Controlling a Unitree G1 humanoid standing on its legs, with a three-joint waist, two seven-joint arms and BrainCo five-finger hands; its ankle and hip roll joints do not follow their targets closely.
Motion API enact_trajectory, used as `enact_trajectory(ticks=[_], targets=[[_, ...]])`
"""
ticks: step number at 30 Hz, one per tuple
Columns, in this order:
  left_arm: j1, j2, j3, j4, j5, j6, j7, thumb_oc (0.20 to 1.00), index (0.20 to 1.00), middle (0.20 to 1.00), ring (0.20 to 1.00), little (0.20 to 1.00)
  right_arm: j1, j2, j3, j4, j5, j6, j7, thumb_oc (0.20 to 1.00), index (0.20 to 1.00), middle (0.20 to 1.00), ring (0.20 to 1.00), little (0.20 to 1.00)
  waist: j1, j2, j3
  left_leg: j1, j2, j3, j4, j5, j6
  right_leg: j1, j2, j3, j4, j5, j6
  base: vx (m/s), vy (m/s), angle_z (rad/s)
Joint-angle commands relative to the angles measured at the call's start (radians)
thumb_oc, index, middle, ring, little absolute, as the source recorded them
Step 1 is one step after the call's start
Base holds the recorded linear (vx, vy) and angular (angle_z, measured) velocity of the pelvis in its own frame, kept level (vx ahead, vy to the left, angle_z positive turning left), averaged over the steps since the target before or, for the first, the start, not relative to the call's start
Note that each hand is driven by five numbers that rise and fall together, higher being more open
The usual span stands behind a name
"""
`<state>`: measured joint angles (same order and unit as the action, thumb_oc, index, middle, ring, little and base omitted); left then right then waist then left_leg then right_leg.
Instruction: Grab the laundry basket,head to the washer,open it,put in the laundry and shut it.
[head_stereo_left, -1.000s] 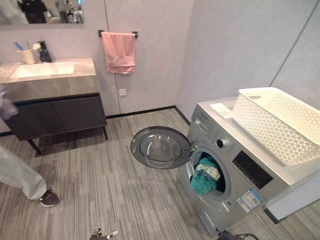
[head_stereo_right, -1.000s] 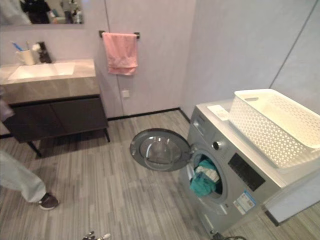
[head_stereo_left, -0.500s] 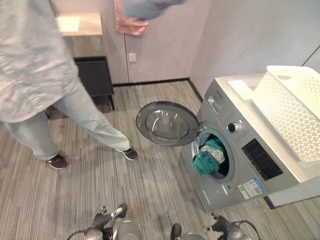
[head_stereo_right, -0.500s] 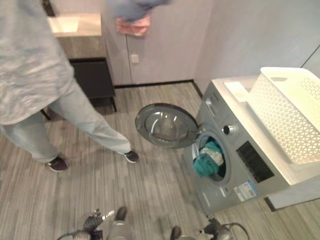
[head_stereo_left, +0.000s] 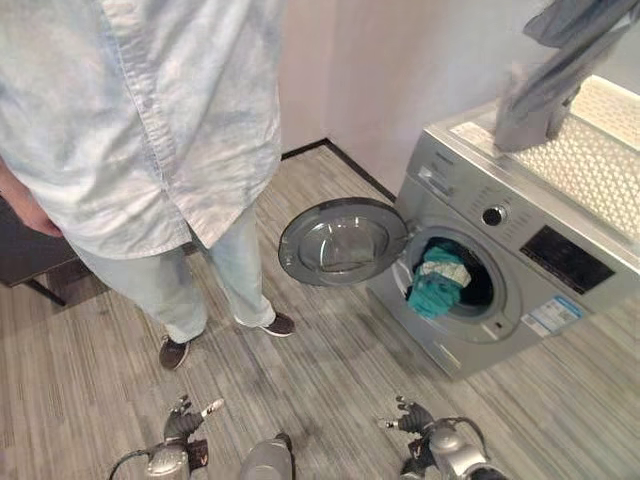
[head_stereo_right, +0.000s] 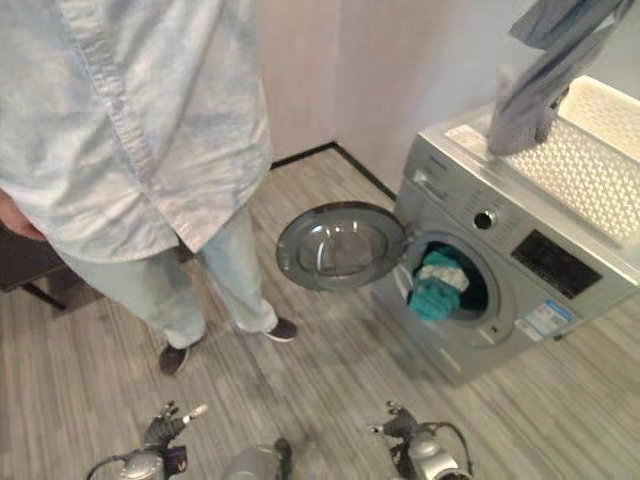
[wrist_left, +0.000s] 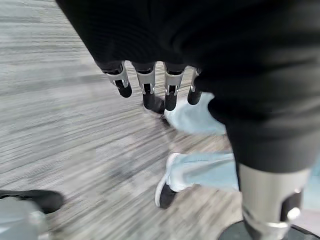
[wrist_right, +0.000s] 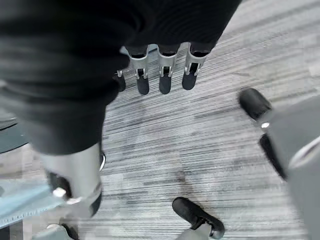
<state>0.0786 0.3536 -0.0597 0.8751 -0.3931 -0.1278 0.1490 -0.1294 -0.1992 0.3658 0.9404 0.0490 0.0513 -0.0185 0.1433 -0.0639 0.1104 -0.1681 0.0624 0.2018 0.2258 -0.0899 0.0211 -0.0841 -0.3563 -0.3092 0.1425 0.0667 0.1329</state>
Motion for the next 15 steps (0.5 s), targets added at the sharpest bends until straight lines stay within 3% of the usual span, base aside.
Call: enact_trajectory(ticks=[1, 5, 15], targets=[[-0.038, 0.003, -0.01, -0.051, -0.037, -0.025, 0.007, 1.0, 1.0, 1.0, 1.0, 1.0, -0.073, -0.066, 0.015, -0.024, 0.042, -0.018, -0.018, 1.0, 1.0, 1.0, 1.0, 1.0, -0.002, 0.016, 0.044, 0.014, 0.056, -0.118, -0.106, 0.017, -0.072, 0.046, 0.026, 0.04, -0.089, -0.006, 0.036, 0.01, 0.061, -0.52], [-0.039, -0.005, -0.029, -0.058, 0.009, -0.028, 0.002, 1.0, 1.0, 1.0, 1.0, 1.0, -0.035, -0.076, 0.0, -0.018, 0.025, -0.014, -0.012, 1.0, 1.0, 1.0, 1.0, 1.0, -0.026, 0.016, 0.043, 0.018, 0.044, -0.126, -0.135, 0.037, -0.079, 0.059, 0.039, 0.085, -0.119, -0.015, 0.05, 0.0, -0.011, 0.03], [-0.052, -0.058, -0.072, 0.082, 0.084, -0.012, -0.015, 1.0, 1.0, 1.0, 1.0, 1.0, 0.023, -0.094, -0.074, 0.128, -0.001, -0.016, -0.035, 1.0, 1.0, 1.0, 1.0, 1.0, -0.054, 0.027, -0.018, 0.081, 0.085, -0.152, -0.263, 0.108, -0.121, 0.143, 0.085, 0.039, -0.185, -0.055, 0.046, 0.04, -0.084, 0.04]])
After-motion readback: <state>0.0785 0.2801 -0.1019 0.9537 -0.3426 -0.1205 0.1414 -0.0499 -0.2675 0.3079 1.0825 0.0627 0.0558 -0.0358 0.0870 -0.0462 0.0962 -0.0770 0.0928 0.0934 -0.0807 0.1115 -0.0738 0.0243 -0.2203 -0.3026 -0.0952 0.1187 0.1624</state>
